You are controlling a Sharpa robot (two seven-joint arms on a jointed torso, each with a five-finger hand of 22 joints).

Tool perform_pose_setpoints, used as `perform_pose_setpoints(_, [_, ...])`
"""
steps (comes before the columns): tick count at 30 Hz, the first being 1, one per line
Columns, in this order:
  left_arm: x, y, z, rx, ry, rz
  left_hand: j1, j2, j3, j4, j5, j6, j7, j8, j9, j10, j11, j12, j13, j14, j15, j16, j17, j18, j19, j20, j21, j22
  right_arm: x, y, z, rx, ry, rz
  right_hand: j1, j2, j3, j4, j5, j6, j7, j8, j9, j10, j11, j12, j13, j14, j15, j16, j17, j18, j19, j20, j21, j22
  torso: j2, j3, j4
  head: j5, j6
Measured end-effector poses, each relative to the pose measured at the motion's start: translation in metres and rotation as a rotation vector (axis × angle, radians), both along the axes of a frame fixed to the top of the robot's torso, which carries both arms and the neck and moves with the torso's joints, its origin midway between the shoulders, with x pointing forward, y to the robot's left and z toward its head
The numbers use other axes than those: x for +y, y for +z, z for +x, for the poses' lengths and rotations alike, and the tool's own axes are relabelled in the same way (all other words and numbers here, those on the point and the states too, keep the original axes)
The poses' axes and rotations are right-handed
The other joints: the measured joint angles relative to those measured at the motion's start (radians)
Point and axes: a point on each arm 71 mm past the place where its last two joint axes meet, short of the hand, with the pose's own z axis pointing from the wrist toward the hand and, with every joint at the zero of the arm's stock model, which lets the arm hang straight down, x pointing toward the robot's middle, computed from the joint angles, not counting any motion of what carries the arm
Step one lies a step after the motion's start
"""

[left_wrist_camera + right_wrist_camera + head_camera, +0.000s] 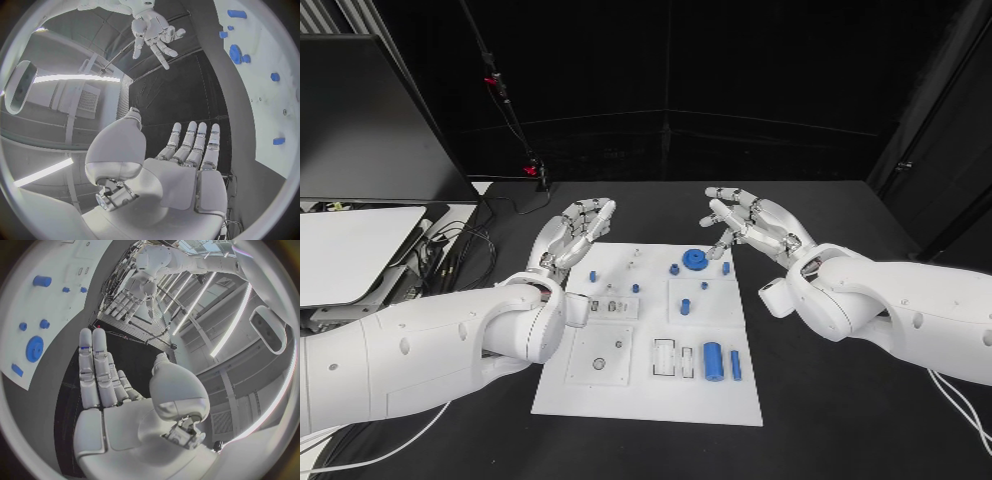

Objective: Assemble the parts on the task board

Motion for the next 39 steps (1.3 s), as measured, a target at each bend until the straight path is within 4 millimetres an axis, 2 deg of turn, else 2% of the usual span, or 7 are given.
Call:
perform_pose_setpoints(2, [0.000,0.000,0.000,0.000,-0.002,-0.001,0.000,0.000,0.000,0.000,0.000,0.000,0.000,0.000,0.000,0.000,0.000,0.002,-0.001,0.000,0.000,0.000,-0.001,0.009,0.004,0.004,0.000,0.001,-0.001,0.010,0.006,-0.027,0.004,-0.023,0.016,0.007,-0.002,0.000,0.000,-0.005,-0.015,0.009,-0.001,0.023,-0.013,-0.004,-0.005,0.080,-0.017,0.077,0.040,0.000,0.057,-0.018,0.062,0.034,0.010,0.0000,0.0039,-0.008,0.006])
perform_pose_setpoints(5, [0.002,0.001,-0.001,0.000,-0.002,-0.002,0.000,0.000,0.000,0.000,0.000,0.000,0.000,0.004,-0.002,0.000,0.000,0.006,-0.002,-0.004,0.004,0.000,-0.003,0.011,0.009,0.002,0.005,0.003,-0.002,0.024,0.014,-0.069,0.013,-0.062,0.067,0.022,-0.037,0.004,0.000,-0.010,-0.053,0.038,-0.010,0.069,-0.023,-0.036,-0.010,0.189,-0.035,0.399,0.433,-0.001,0.134,-0.055,0.303,0.212,0.025,-0.0008,0.0084,-0.016,0.014])
perform_pose_setpoints(8, [0.003,0.002,-0.001,0.000,-0.002,-0.003,0.004,0.004,0.000,0.000,0.004,0.000,0.000,0.004,-0.002,0.000,0.000,0.006,-0.003,-0.004,0.004,0.000,-0.005,0.011,0.012,0.005,0.005,0.003,-0.003,0.033,0.021,-0.105,0.020,-0.107,0.116,0.035,-0.050,-0.002,0.004,0.017,-0.060,0.088,-0.011,0.114,-0.030,-0.040,-0.008,0.280,-0.042,0.609,0.842,-0.050,0.236,-0.055,0.608,0.559,0.040,-0.0028,0.0123,-0.025,0.022])
perform_pose_setpoints(13, [0.004,0.004,-0.002,-0.002,-0.007,-0.006,0.004,0.004,0.001,0.001,0.004,0.000,0.000,0.004,-0.004,0.000,0.000,0.006,-0.004,-0.004,0.004,0.004,-0.006,0.011,0.012,0.005,0.005,0.005,-0.007,0.045,0.034,-0.172,0.020,-0.216,0.223,0.019,-0.046,-0.012,0.047,0.128,-0.030,0.166,-0.015,0.176,-0.041,-0.048,-0.008,0.285,-0.044,0.700,1.088,-0.111,0.378,-0.046,0.901,0.958,0.061,-0.0063,0.0201,-0.045,0.034])
perform_pose_setpoints(17, [0.003,0.004,-0.002,-0.003,-0.009,-0.007,0.009,0.009,0.003,0.003,0.004,0.000,0.000,0.008,-0.005,0.000,0.000,0.010,-0.004,-0.004,0.004,0.004,-0.008,0.010,0.015,0.008,0.010,0.006,-0.011,0.047,0.041,-0.210,0.010,-0.299,0.322,0.002,-0.020,-0.043,0.034,0.325,0.019,0.214,-0.014,0.225,-0.046,-0.064,-0.008,0.285,-0.044,0.717,1.136,-0.149,0.398,-0.045,1.010,1.000,0.074,-0.0084,0.0288,-0.060,0.040])
perform_pose_setpoints(24, [0.002,0.005,-0.002,-0.004,-0.012,-0.009,0.009,0.009,0.003,0.003,0.008,0.000,0.000,0.008,-0.006,0.000,0.000,0.010,-0.006,-0.004,0.004,0.004,-0.009,0.010,0.016,0.009,0.010,0.006,-0.017,0.044,0.052,-0.274,-0.019,-0.501,0.488,-0.025,0.038,-0.103,0.006,0.539,0.041,0.100,-0.033,0.243,-0.041,-0.144,-0.009,0.285,-0.044,0.723,1.139,-0.149,0.398,-0.045,1.037,1.001,0.092,-0.0096,0.0444,-0.076,0.046])
perform_pose_setpoints(39, [0.006,0.005,-0.001,-0.005,-0.012,-0.008,0.013,0.013,0.003,0.003,0.008,0.000,0.000,0.008,-0.007,0.000,0.000,0.010,-0.007,-0.004,0.004,0.008,-0.011,0.010,0.016,0.009,0.010,0.006,0.005,0.036,0.069,-0.374,-0.049,-0.855,0.613,-0.074,0.065,-0.116,0.006,0.671,0.013,-0.067,-0.033,0.277,-0.072,-0.248,-0.009,0.293,-0.060,0.729,1.165,-0.149,0.401,-0.056,1.037,1.001,0.113,-0.0035,0.0633,-0.088,0.038])
